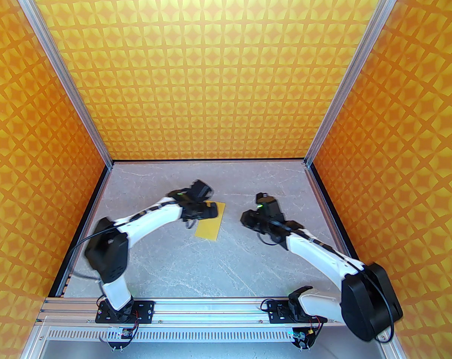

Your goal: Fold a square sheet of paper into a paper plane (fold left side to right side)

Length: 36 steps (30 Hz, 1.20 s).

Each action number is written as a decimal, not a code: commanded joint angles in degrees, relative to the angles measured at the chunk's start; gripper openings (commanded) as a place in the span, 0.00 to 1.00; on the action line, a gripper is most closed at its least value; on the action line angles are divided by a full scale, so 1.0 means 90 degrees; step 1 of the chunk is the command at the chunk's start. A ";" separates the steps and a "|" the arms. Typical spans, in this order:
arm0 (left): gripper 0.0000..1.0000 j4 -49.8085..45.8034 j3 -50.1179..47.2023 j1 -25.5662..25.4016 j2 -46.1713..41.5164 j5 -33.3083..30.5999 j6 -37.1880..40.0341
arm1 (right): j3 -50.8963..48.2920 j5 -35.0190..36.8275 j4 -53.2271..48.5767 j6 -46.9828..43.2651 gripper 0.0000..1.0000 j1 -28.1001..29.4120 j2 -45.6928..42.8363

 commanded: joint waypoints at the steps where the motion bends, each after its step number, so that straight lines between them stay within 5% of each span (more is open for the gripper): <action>1: 0.99 0.0886 -0.0630 0.0334 -0.0520 0.0327 0.0291 | 0.0002 -0.0214 0.1104 0.0864 0.00 0.0223 0.0698; 11: 1.00 0.2229 -0.2310 0.0779 -0.1426 0.0670 0.0186 | 0.0961 -0.0258 0.1293 0.1352 0.00 0.0734 0.2293; 24: 0.99 0.2948 -0.2935 0.0791 -0.0936 0.1720 -0.0708 | 0.1616 -0.0305 0.0389 0.0663 0.00 0.0733 0.3118; 36: 1.00 0.3136 -0.2669 0.0344 -0.0247 0.1758 -0.1014 | 0.1634 -0.0225 -0.0173 0.0038 0.00 0.0732 0.3481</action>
